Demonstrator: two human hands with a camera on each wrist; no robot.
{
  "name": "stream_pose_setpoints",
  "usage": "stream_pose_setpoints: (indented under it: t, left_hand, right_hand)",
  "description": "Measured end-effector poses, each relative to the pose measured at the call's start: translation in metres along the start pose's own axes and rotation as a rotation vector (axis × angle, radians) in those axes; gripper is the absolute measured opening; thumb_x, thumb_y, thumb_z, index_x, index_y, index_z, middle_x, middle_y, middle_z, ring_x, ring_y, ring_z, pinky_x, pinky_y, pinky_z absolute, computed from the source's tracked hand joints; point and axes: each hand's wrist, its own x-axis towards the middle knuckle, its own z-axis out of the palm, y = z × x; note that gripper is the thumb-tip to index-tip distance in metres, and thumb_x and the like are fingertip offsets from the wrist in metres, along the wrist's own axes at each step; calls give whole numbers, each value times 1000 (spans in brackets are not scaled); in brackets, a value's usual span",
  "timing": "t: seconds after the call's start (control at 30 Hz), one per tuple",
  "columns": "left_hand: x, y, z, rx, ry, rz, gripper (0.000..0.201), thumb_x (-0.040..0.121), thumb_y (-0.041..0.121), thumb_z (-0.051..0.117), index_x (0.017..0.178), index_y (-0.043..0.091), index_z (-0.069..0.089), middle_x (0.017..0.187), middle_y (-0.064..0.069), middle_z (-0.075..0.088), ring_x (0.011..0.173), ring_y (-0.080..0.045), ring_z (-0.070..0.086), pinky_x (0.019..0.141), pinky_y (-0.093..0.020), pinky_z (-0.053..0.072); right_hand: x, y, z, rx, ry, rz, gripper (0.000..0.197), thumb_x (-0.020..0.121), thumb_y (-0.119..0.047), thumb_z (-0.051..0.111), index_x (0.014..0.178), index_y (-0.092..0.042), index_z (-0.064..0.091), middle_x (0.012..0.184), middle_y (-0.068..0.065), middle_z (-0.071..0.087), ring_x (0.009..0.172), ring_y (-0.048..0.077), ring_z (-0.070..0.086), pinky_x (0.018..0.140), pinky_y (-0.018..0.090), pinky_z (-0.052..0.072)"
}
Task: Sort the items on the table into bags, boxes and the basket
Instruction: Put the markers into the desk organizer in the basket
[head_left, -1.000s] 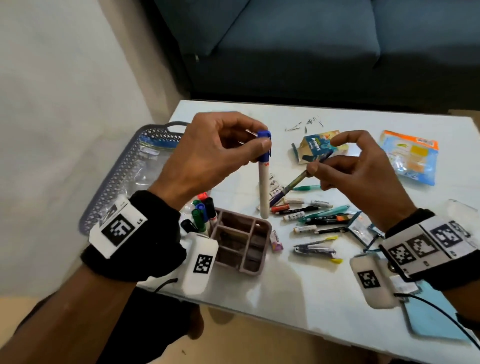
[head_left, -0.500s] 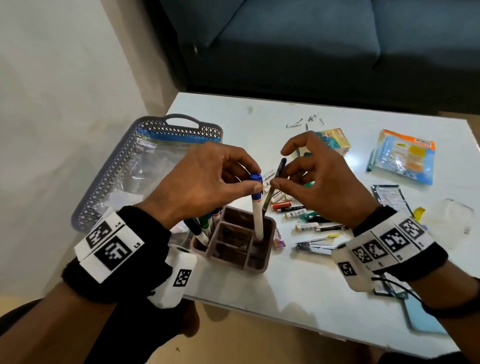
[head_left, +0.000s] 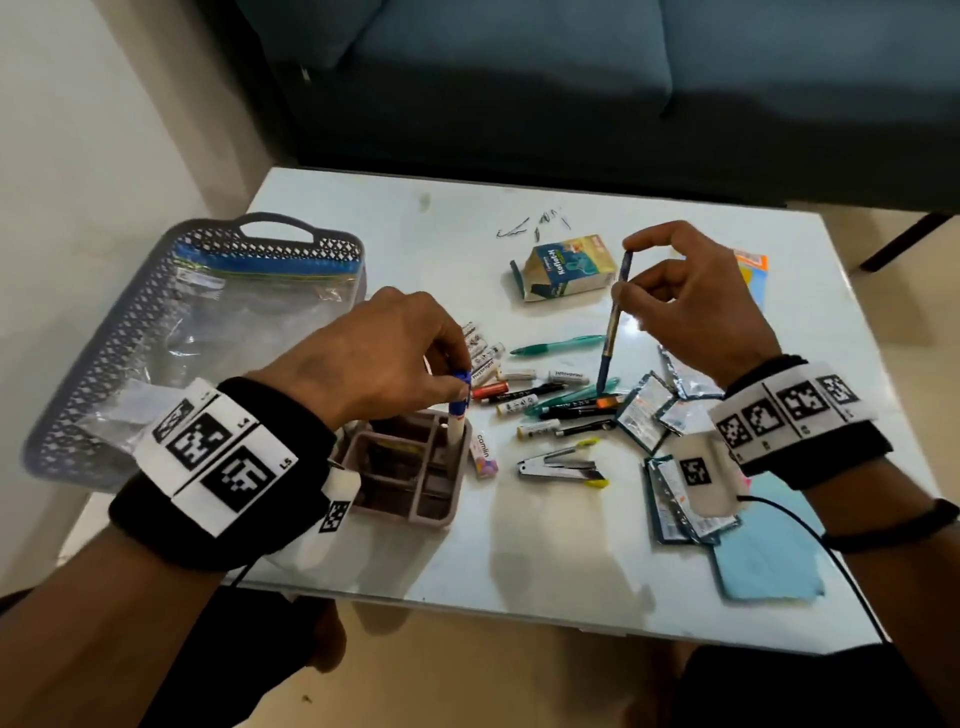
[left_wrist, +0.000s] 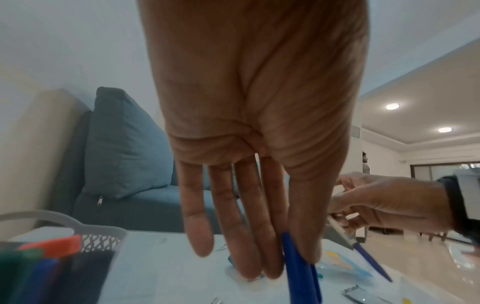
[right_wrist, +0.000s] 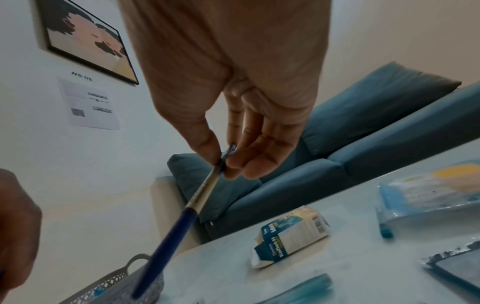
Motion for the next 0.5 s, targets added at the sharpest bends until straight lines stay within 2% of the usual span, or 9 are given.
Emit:
stream_pose_setpoints:
  t: [0.1, 0.2, 0.27, 0.33, 0.4, 0.5]
  left_hand:
    - [10, -2, 4, 107, -114, -89, 15, 77, 40, 83, 89, 33, 77, 86, 12, 75, 79, -6, 71, 79, -35, 62]
    - [20, 6, 2, 154, -182, -126, 22, 71, 49, 86, 83, 34, 76, 88, 10, 74, 82, -7, 69, 80, -34, 59]
    - [27, 17, -1, 153, -175, -116, 37, 71, 60, 84, 92, 31, 75, 91, 11, 75, 86, -6, 68, 80, -31, 56]
    - [38, 31, 1, 130, -100, -82, 45, 73, 64, 79, 102, 31, 72, 94, 11, 74, 88, -8, 67, 79, -32, 53]
    - [45, 46, 5, 95, -28, -29, 40, 76, 64, 77, 102, 35, 70, 92, 13, 71, 89, -7, 64, 84, -37, 56]
    - [52, 69, 23, 57, -55, 64, 35, 81, 62, 73, 104, 36, 70, 89, 17, 68, 88, -5, 64, 85, -39, 57]
  right_hand:
    - [-1, 11, -6, -116, -73, 2, 39, 90, -15, 75, 124, -24, 59, 77, 0, 75, 59, 8, 67, 59, 22, 51]
    - [-5, 23, -15, -257, -155, 15, 40, 89, -20, 76, 125, -28, 60, 76, -9, 74, 69, 4, 68, 71, 28, 56]
    - [-6, 30, -22, -312, -134, 28, 36, 88, -21, 76, 121, -29, 62, 73, -13, 72, 73, 3, 68, 77, 31, 57]
    - [-7, 37, -34, -360, -85, 42, 34, 88, -22, 75, 119, -29, 63, 71, -13, 71, 74, 1, 66, 79, 32, 56]
    - [-7, 43, -39, -383, -45, 70, 34, 87, -23, 74, 118, -29, 63, 72, -11, 71, 74, 2, 67, 81, 34, 58]
    - [-12, 53, -51, -418, -12, 127, 34, 86, -25, 74, 117, -31, 63, 72, -9, 73, 82, 14, 69, 83, 41, 59]
